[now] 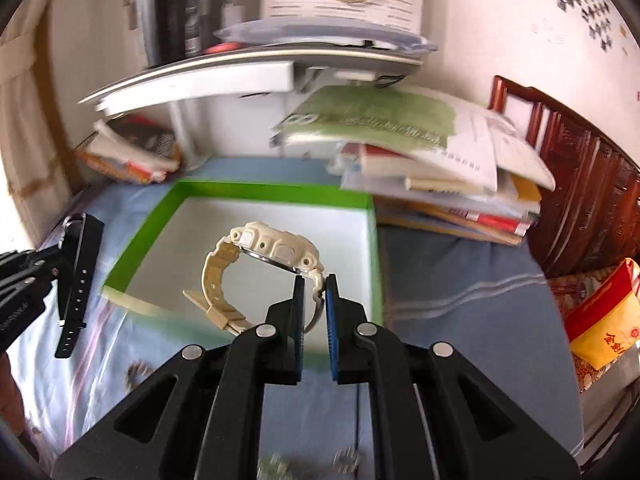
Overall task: Organize jewelry
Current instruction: 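Carry the black watch into the green box with the left gripper while the right carries the white watch, then open both grippers to drop the watches inside the box and withdraw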
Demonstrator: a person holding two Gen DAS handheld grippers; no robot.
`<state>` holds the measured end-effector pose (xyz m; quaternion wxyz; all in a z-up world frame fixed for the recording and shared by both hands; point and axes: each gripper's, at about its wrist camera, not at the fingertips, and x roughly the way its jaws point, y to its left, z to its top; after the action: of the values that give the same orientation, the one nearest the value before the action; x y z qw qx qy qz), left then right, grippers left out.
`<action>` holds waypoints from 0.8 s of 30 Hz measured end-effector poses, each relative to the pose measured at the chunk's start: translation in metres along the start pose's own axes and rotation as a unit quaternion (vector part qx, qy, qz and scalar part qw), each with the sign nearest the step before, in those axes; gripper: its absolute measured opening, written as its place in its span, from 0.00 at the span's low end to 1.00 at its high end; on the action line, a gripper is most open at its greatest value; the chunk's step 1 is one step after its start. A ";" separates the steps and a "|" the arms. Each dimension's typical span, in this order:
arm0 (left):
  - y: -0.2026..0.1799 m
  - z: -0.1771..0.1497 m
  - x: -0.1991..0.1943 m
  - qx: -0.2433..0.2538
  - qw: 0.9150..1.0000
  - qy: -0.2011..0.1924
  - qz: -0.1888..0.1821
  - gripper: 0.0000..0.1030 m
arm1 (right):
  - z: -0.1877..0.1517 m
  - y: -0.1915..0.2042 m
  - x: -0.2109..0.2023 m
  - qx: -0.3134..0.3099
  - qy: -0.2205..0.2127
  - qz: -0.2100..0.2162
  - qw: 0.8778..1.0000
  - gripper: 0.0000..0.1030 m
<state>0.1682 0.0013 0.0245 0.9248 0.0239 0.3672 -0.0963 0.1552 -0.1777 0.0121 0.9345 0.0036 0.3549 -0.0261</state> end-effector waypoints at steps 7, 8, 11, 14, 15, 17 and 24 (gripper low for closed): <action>-0.016 0.014 0.087 0.009 0.998 0.067 0.007 0.07 | 0.003 0.004 0.073 -0.002 0.064 -0.045 0.997 0.10; -0.017 0.012 0.091 0.011 0.998 0.065 0.006 0.07 | 0.002 0.005 0.077 -0.003 0.068 -0.045 0.997 0.10; -0.020 0.012 0.092 0.022 0.998 0.056 0.012 0.07 | -0.001 0.007 0.091 -0.003 0.083 -0.044 0.996 0.11; -0.019 0.014 0.092 0.019 0.998 0.053 0.003 0.15 | 0.000 0.007 0.092 0.001 0.079 -0.034 0.996 0.24; -0.017 0.014 0.089 0.017 0.998 0.054 0.000 0.25 | 0.001 0.008 0.088 0.002 0.075 -0.035 0.997 0.35; -0.012 0.014 0.081 0.014 0.999 0.052 0.003 0.29 | 0.003 0.004 0.070 0.007 0.053 -0.033 0.998 0.43; 0.013 -0.014 0.027 -0.010 0.997 0.043 0.056 0.52 | -0.022 -0.033 -0.007 0.032 0.027 -0.024 0.999 0.43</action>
<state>0.1805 0.0117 -0.0051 0.9121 0.0397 0.4060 -0.0391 0.1335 -0.2095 0.0005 0.9230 0.0262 0.3794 -0.0596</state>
